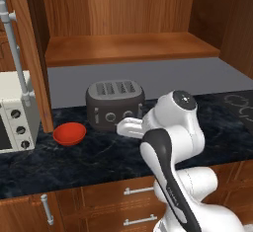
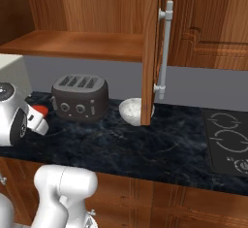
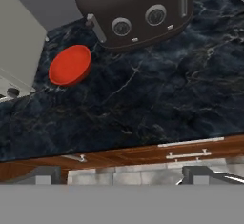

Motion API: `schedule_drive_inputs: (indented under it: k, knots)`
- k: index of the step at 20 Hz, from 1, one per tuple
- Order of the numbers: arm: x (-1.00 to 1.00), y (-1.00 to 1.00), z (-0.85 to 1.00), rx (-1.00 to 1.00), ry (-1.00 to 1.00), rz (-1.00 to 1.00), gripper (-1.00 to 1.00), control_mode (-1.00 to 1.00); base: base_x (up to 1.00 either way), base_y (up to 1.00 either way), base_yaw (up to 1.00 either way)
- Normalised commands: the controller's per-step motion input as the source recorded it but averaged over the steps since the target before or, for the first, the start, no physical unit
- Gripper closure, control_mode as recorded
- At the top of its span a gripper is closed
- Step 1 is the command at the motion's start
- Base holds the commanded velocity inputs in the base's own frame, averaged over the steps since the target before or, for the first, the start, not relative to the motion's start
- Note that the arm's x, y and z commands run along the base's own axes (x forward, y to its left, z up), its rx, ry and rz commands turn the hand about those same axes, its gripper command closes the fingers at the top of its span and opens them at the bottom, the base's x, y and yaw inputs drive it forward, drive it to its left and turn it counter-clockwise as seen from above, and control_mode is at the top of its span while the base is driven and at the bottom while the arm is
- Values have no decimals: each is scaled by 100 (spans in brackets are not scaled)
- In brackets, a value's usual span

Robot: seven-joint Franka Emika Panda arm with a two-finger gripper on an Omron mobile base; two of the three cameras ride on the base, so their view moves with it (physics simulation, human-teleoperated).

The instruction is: Pick up the bowls on the counter and stack them on top of one another in the open cabinet. Place the smaller bowl on top of the larger bowl.

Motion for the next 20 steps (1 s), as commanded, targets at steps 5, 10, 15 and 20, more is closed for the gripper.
schedule_drive_inputs:
  k: [5,10,15,20]
  knots:
    - [21,35,-3,12,0,-10,-100,-100,0,0,0]
    - [26,22,-2,8,-2,-11,-100,-100,0,0,0]
    - [25,16,-16,5,-1,-8,-100,-100,0,0,0]
    - [32,17,-24,2,1,-4,-100,-100,0,0,0]
